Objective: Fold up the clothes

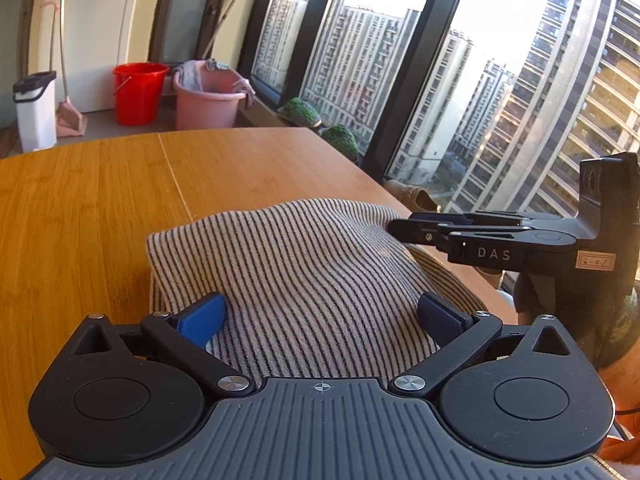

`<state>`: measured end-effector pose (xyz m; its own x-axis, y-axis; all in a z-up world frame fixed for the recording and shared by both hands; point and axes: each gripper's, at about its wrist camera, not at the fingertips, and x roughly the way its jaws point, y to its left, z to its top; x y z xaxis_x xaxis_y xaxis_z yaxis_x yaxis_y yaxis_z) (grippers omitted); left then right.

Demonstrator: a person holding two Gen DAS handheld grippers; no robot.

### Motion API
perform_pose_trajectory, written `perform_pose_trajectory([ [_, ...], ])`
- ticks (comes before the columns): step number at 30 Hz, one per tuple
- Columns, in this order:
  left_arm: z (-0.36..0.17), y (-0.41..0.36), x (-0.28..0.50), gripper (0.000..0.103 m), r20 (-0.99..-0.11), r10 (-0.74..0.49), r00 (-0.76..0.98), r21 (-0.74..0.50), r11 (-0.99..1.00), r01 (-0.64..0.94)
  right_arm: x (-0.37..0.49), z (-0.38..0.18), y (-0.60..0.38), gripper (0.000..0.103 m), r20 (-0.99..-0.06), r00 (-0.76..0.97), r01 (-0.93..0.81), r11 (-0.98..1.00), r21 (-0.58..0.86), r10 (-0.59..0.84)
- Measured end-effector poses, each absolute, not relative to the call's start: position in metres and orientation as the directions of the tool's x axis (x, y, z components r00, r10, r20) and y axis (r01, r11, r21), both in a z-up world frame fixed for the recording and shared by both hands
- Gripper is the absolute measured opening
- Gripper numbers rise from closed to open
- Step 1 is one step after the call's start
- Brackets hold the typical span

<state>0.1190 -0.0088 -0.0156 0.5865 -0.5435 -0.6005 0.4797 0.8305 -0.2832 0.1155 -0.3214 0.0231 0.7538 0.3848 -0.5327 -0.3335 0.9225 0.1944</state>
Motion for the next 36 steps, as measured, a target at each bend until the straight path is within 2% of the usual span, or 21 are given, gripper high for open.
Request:
perform_pose_trajectory([
  [2, -0.015, -0.005, 0.118, 0.103, -0.589, -0.554, 0.588, -0.292, 0.825, 0.484, 0.113, 0.031, -0.318, 0.045, -0.521, 0.763, -0.343, 0.923, 0.175, 0.383],
  [4, -0.012, -0.003, 0.118, 0.103, -0.574, -0.554, 0.602, -0.286, 0.825, 0.487, 0.106, 0.038, -0.318, 0.069, -0.513, 0.762, -0.359, 0.917, 0.174, 0.396],
  [7, -0.006, -0.005, 0.121, 0.103, -0.544, -0.553, 0.631, -0.252, 0.825, 0.507, 0.091, 0.035, -0.323, 0.079, -0.527, 0.721, -0.382, 0.893, 0.24, 0.45],
  [10, -0.002, -0.012, 0.131, 0.103, -0.532, -0.562, 0.634, -0.195, 0.809, 0.554, 0.086, 0.026, -0.328, 0.08, -0.546, 0.676, -0.384, 0.868, 0.313, 0.496],
  [13, -0.006, -0.019, 0.147, 0.103, -0.56, -0.545, 0.624, -0.142, 0.805, 0.576, 0.08, 0.017, -0.332, 0.08, -0.559, 0.628, -0.382, 0.84, 0.385, 0.541],
  [19, -0.026, -0.015, 0.17, 0.103, -0.616, -0.542, 0.572, -0.218, 0.815, 0.537, 0.069, -0.002, -0.34, 0.08, -0.569, 0.528, -0.361, 0.773, 0.522, 0.631],
  [24, -0.025, -0.012, 0.169, 0.103, -0.637, -0.533, 0.558, -0.242, 0.824, 0.512, 0.071, -0.006, -0.336, 0.08, -0.614, 0.547, -0.338, 0.821, 0.459, 0.569],
  [28, -0.02, -0.001, 0.164, 0.103, -0.661, -0.481, 0.576, -0.253, 0.865, 0.433, 0.087, -0.004, -0.341, 0.08, -0.628, 0.594, -0.317, 0.864, 0.393, 0.503],
  [33, -0.024, 0.03, 0.156, 0.103, -0.669, -0.488, 0.561, -0.38, 0.873, 0.306, 0.127, 0.008, -0.328, 0.08, -0.626, 0.683, -0.307, 0.925, 0.223, 0.377],
  [36, -0.027, 0.039, 0.139, 0.103, -0.668, -0.514, 0.538, -0.409, 0.858, 0.31, 0.161, 0.01, -0.314, 0.08, -0.617, 0.715, -0.286, 0.943, 0.171, 0.329],
])
